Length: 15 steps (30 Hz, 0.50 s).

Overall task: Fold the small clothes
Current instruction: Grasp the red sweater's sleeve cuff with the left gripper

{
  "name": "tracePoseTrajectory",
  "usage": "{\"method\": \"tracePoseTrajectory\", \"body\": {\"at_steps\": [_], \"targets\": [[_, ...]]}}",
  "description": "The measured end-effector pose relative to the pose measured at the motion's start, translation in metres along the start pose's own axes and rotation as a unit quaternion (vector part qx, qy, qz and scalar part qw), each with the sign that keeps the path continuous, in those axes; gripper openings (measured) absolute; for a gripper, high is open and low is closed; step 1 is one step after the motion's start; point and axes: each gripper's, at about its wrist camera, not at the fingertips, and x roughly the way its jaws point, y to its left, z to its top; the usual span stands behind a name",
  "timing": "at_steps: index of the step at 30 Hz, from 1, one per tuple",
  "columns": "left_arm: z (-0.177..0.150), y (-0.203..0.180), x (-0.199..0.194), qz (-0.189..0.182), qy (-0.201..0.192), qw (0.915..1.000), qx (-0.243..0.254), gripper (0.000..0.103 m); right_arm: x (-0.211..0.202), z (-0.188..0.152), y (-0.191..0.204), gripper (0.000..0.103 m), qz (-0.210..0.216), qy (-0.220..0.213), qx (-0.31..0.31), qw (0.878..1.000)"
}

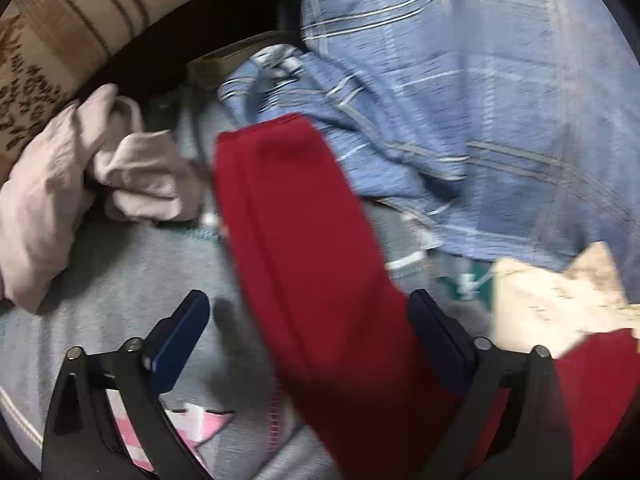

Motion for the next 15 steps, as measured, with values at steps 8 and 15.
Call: {"method": "tracePoseTrajectory", "body": {"at_steps": [8,15], "targets": [[-0.001,-0.001,0.014,0.032,0.005,0.9994,0.013,0.098,0.008,-0.001,0.001,0.088,0.007,0.011,0.005,1.000],[0.002,-0.011,0.009,0.037,-0.019,0.9986,0.033,0.098,0.009,-0.002,0.002,0.088,0.006,0.012,0.007,1.000]]}}
